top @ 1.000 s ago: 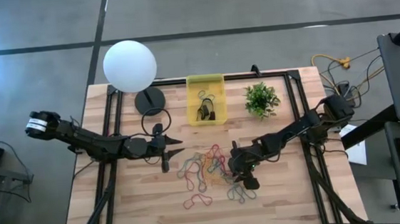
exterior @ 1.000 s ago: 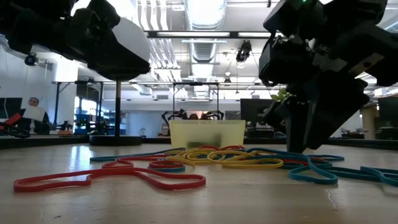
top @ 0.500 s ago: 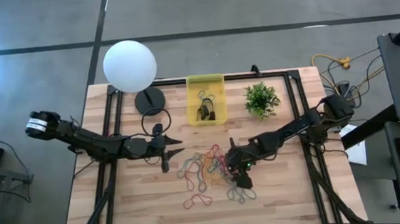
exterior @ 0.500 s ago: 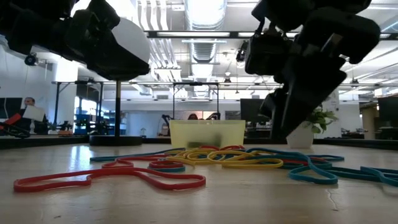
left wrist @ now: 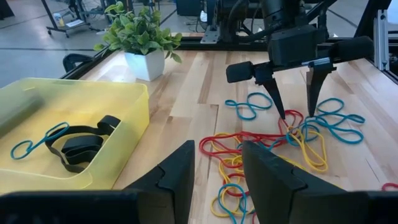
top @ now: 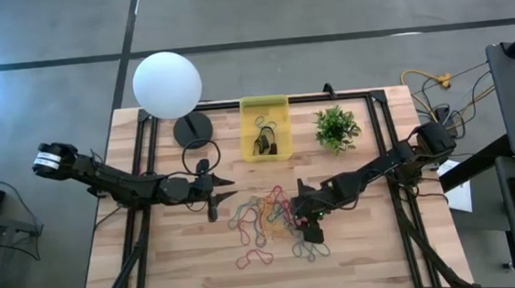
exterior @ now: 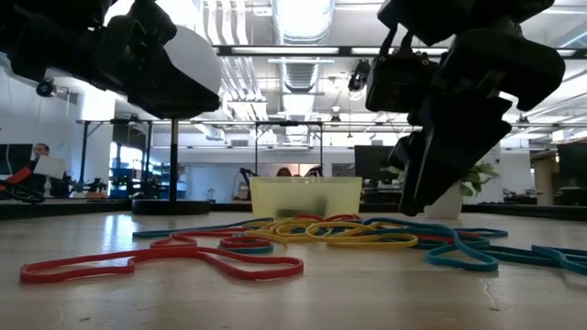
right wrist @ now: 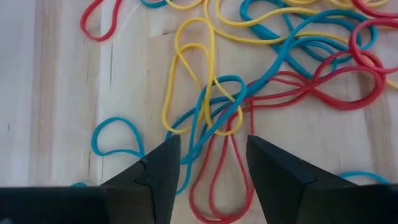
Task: Pick and place rubber bands into bin
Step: Put the blue rubber band into the yellow bin
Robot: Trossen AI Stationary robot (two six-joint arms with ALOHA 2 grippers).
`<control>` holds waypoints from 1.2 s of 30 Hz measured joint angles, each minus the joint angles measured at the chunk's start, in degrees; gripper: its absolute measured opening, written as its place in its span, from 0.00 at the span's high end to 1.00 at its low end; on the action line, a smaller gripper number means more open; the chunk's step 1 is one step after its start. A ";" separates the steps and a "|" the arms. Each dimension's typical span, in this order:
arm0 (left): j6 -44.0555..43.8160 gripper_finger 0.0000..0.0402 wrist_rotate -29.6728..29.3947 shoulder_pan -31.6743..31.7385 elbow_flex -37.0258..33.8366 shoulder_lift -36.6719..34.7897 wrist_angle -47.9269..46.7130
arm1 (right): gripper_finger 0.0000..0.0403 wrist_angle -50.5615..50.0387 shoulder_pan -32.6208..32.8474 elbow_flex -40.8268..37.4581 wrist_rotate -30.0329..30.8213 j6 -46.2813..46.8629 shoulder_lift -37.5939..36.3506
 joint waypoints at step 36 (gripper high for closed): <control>-0.05 0.71 0.02 -0.01 0.00 0.01 0.04 | 0.63 3.64 2.67 -1.54 4.34 0.18 0.04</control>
